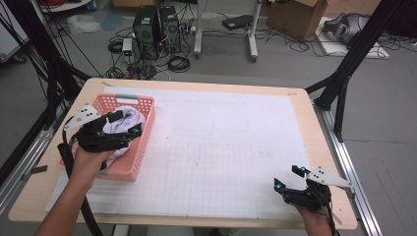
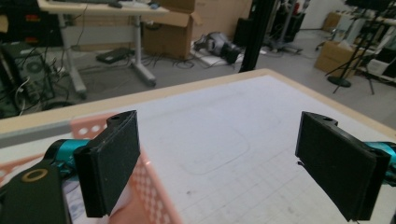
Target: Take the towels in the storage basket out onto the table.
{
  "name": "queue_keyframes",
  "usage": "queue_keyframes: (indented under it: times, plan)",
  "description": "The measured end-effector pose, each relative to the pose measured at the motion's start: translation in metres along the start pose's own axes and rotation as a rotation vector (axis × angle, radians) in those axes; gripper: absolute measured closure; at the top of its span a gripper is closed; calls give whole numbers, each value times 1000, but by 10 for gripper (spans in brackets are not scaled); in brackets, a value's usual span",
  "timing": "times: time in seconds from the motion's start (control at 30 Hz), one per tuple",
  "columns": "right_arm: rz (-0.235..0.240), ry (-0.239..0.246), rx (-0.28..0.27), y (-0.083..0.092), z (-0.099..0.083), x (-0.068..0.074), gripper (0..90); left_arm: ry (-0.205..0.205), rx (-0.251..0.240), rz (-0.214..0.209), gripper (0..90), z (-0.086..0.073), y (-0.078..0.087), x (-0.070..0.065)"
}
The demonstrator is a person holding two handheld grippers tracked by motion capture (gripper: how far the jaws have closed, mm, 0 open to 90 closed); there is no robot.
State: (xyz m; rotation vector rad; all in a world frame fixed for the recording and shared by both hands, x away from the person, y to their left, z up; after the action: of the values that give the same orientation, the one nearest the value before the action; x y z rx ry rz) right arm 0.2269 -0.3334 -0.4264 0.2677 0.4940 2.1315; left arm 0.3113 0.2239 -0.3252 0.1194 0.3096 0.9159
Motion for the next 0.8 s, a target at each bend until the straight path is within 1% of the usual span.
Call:
queue_keyframes:
  times: [0.07, 0.1, 0.13, 0.17, 0.2, 0.23, 0.27, 0.3, 0.33, 0.4, 0.43, 0.53, 0.57, 0.6, 0.67, 0.73, 0.77, 0.8]
  plan:
    - [-2, 1, -1, 0, 0, -1, 146, 12, 23, 29, 143, -3, -3, 12]
    - [-1, -4, 0, 0, 0, -1, 146, 29, 54, 59, 143, -6, -7, 24]
    - [-3, -6, 0, 0, -1, -1, 146, 29, 54, 59, 144, -6, -7, 24]
    - [-4, -7, 3, 0, -1, -1, 146, 35, 72, 76, 144, -8, -10, 30]
    - [-3, -9, 4, 0, -1, -1, 146, 38, 103, 109, 144, -11, -14, 40]
    - [-4, -9, 4, 0, -1, -2, 146, 35, 119, 124, 144, -13, -16, 44]
    - [-6, -13, 6, 1, -1, -2, 146, 35, 119, 124, 144, -13, -16, 44]
    - [-8, -14, 5, 0, -2, -2, 146, 31, 151, 157, 144, -16, -21, 52]
    - [-9, -10, 4, 0, -2, -3, 146, 31, 151, 157, 145, -16, -21, 52]
    - [-6, -20, 9, 0, -2, -3, 146, 23, 190, 190, 146, -19, -25, 59]
    - [-7, -18, 11, 0, -2, -3, 146, 13, 226, 211, 150, -22, -28, 64]
    - [-5, -14, 9, -1, -3, -4, 146, 2, 286, 255, 154, -28, -34, 72]
    - [-6, -10, 12, -1, -3, -4, 146, 2, 286, 255, 154, -28, -34, 72]
    - [-4, -10, 14, -1, -3, -4, 146, -1, 327, 285, 154, -32, -36, 78]
    - [-6, -10, 14, -1, -3, -5, 146, 19, 371, 325, 154, -38, -39, 84]
    - [-8, -12, 16, -1, -3, -5, 146, 40, 428, 362, 155, -45, -42, 90]
    - [-8, -8, 16, -1, -3, -5, 146, 40, 428, 362, 162, -45, -42, 90]
    - [-8, -9, 17, -1, -3, -5, 147, 39, 459, 372, 168, -47, -42, 93]
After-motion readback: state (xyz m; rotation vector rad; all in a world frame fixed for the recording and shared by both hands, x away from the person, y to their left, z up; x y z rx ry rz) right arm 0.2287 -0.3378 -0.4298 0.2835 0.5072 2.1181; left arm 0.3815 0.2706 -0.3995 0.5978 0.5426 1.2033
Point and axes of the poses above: each handheld gripper's, and its own axes: y roughly backward along the jaws, z roughly out of its top, x roughly to its left, the point moved 1 cm from there along -y, roughly forward along the jaws, and after that the axes turned 5 degrees about y, right-handed, at the moved point
